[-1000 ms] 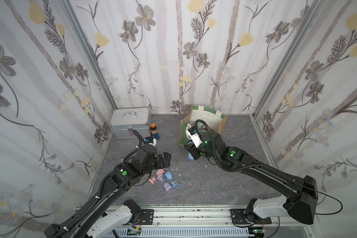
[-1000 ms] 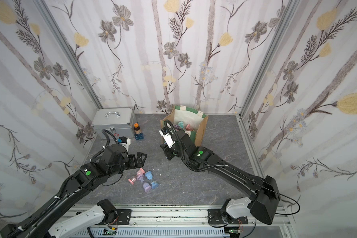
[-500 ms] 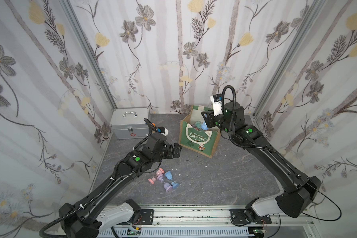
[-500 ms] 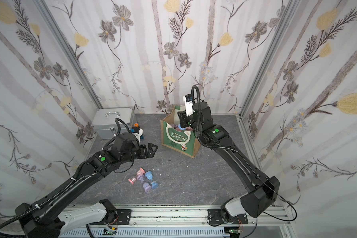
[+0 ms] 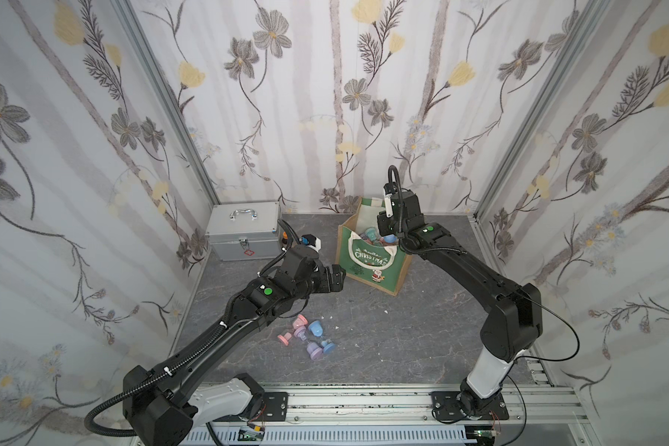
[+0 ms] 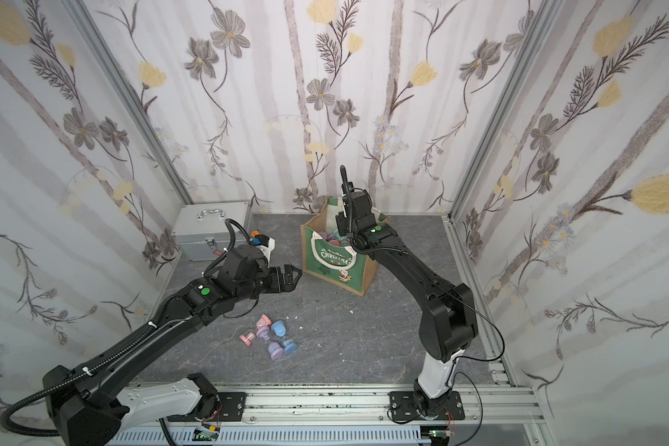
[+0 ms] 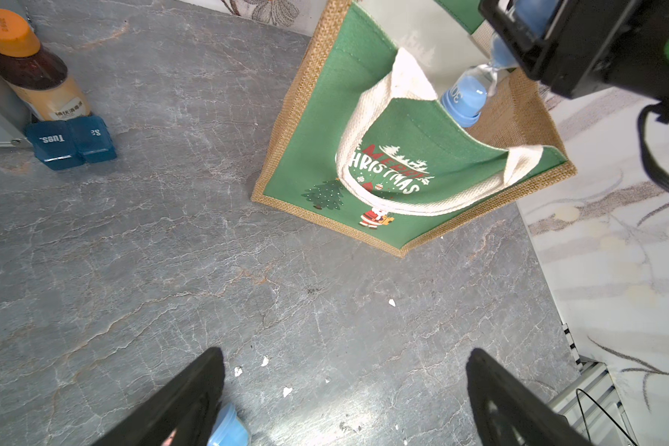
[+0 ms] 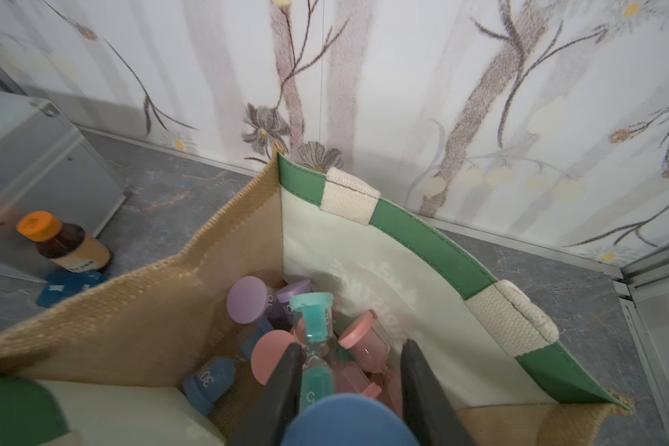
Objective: Put the hourglass into the canvas bag
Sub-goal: Place the hourglass in the canvas bag.
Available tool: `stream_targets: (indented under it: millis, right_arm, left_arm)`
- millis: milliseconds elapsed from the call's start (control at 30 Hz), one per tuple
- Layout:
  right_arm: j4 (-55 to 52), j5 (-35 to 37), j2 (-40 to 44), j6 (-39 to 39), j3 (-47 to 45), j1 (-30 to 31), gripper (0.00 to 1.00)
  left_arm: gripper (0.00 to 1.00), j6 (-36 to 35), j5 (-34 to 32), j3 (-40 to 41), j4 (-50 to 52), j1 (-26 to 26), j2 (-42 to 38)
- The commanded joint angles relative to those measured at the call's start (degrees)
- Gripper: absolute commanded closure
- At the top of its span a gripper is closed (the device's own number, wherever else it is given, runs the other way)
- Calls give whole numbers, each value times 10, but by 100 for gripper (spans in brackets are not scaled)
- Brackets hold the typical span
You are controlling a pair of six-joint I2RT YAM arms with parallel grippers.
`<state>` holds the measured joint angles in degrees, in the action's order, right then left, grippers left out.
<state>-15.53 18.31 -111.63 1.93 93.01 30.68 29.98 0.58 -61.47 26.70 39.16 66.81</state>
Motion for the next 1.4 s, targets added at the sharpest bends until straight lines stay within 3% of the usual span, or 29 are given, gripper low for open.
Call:
stream_targets:
  millis: [0,400,567,633,867,1367]
  right_arm:
    - [21,45,-23,-30,7,0,72]
    - [14,40,-135,-69,41,15,70]
    - [22,26,-142,-53,40,15,59]
    - [30,24,-131,-48,36,16,49]
    - [47,1,-71,-38,18,18,30]
    - [67,-78,92,8,-47,30,19]
  left_arm:
    - [0,-3,-13,2,-19,0,2]
    - [0,-4,-40,18,-16,0,-14]
    - [0,1,-41,20,-12,0,-20]
    - [0,4,-44,23,-14,0,-24]
    - [0,5,-46,23,-14,0,-26]
    - [0,5,-54,30,3,0,-63]
